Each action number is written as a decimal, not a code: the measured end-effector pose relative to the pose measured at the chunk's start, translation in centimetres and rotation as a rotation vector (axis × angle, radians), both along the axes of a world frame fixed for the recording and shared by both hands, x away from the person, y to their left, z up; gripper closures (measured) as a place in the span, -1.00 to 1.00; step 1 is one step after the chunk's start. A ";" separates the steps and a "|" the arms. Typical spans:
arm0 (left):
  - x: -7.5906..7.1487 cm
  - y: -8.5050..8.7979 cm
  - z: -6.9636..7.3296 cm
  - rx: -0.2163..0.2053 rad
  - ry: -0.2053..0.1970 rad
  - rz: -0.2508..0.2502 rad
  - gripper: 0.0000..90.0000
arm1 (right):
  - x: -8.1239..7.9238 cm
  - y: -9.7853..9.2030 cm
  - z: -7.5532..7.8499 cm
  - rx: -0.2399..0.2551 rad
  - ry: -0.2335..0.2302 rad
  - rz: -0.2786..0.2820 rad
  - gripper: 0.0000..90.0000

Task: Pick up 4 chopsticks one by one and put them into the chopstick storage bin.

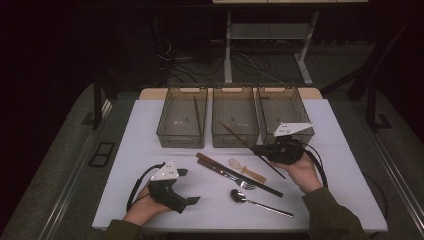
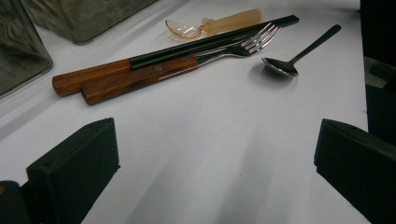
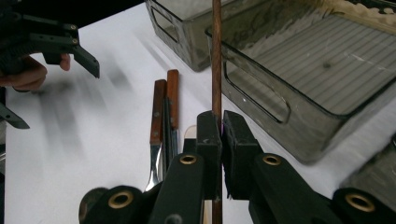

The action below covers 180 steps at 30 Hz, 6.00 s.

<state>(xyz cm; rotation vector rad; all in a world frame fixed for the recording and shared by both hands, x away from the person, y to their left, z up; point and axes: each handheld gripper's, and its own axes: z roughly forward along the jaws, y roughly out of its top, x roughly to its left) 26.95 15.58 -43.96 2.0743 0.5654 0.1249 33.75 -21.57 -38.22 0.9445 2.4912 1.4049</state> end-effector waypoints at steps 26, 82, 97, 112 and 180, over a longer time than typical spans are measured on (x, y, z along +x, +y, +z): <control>0.1 0.0 0.0 0.000 -0.007 -0.003 -1.00 | 4.4 4.5 2.9 0.033 -0.048 -0.006 0.91; 0.1 0.1 0.3 -0.033 -0.012 -0.003 -1.00 | 14.2 21.0 4.6 0.023 -0.075 -0.103 0.91; 0.1 0.2 0.4 -0.030 -0.005 -0.011 -1.00 | 15.2 24.0 1.3 -0.004 -0.015 -0.120 0.90; 0.1 0.3 0.4 -0.029 -0.015 -0.008 -1.00 | 15.1 22.2 2.2 -0.078 0.023 -0.139 0.08; -0.1 0.3 0.2 -0.016 0.001 0.003 -1.00 | 2.5 4.0 1.3 -0.024 -0.029 0.076 -0.29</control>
